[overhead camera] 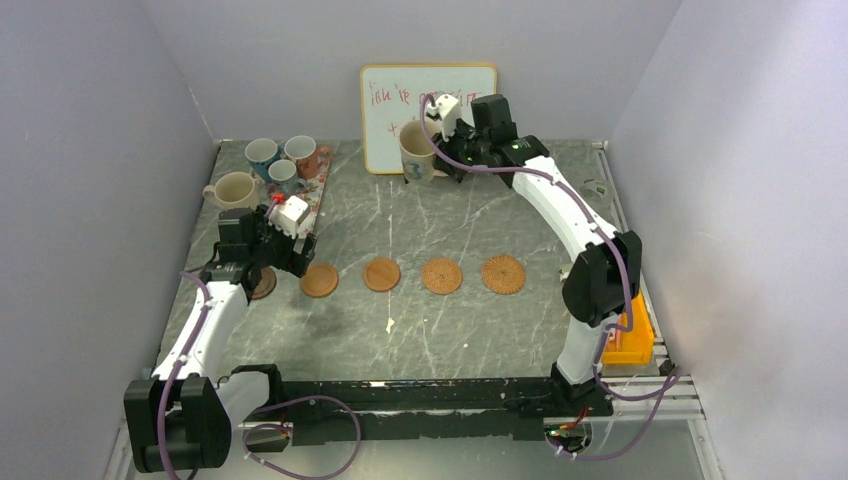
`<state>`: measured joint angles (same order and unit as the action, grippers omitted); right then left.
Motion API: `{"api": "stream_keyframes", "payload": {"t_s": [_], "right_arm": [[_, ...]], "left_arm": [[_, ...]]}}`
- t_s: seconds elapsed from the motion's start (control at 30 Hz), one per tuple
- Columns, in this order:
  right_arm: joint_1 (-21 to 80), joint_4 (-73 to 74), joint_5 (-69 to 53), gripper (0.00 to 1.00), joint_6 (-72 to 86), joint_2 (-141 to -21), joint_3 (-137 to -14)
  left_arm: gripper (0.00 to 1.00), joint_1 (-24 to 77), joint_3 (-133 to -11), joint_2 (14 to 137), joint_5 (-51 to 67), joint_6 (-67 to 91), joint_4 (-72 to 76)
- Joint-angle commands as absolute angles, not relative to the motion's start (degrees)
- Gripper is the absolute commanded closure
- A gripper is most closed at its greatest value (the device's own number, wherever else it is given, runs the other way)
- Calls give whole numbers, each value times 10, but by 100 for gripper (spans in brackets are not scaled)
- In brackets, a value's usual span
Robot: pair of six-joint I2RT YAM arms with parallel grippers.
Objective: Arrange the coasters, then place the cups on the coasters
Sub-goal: Pick up the cup at the center of the board.
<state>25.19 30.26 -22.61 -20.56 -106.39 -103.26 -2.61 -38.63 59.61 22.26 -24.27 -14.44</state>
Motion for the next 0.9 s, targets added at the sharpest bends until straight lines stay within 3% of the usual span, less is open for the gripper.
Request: {"api": "stream_keyframes", "payload": {"t_s": [0.0,0.33,0.57,0.87], "right_arm": [[245,218,-190,100,-172,-997,-1011],[194,211,-171,100,-138,-850,-865],[157,177,-154,100,-144,-728,-722],[118,179,-202,100,-158,-671,-627]], "left_arm": [[4,-29,-397,590,244,-234,-142],[4,-29,-474,606,255,-245,-199],[4,-29,-411,578,301,-242,-168],[4,-29,-371,524,319,-239,-151]]}}
